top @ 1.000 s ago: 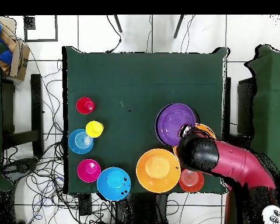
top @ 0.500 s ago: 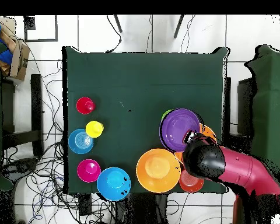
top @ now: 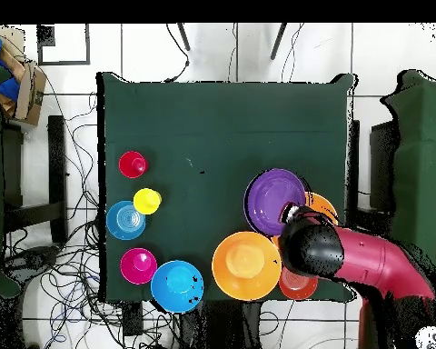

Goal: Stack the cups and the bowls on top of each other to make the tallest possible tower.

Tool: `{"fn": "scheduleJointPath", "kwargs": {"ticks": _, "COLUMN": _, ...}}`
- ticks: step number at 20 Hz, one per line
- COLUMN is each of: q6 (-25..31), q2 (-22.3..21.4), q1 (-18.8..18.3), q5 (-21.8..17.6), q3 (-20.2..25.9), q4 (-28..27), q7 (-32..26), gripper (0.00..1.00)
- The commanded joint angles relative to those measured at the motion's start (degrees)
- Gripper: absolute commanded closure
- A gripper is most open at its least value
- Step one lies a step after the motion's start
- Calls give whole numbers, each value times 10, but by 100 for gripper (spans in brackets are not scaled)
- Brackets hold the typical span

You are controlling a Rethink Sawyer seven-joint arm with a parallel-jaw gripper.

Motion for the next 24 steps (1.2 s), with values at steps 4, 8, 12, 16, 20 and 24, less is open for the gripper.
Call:
{"fn": "scheduleJointPath", "kwargs": {"ticks": 4, "q6": -68, "q2": 7, "q1": -25, "q5": -62, "q3": 57, "q4": 34, "q7": -42, "gripper": 100}}
{"fn": "scheduleJointPath", "kwargs": {"ticks": 8, "q6": -65, "q2": -9, "q1": -65, "q5": -61, "q3": 85, "q4": 51, "q7": -68, "gripper": 100}}
{"fn": "scheduleJointPath", "kwargs": {"ticks": 12, "q6": -60, "q2": -16, "q1": -90, "q5": -68, "q3": 104, "q4": 58, "q7": -78, "gripper": 100}}
{"fn": "scheduleJointPath", "kwargs": {"ticks": 16, "q6": -72, "q2": -12, "q1": -100, "q5": -84, "q3": 109, "q4": 61, "q7": -65, "gripper": 100}}
{"fn": "scheduleJointPath", "kwargs": {"ticks": 20, "q6": -72, "q2": -10, "q1": -105, "q5": -99, "q3": 117, "q4": 61, "q7": -61, "gripper": 100}}
{"fn": "scheduleJointPath", "kwargs": {"ticks": 24, "q6": -78, "q2": -8, "q1": -111, "q5": -104, "q3": 121, "q4": 66, "q7": -47, "gripper": 100}}
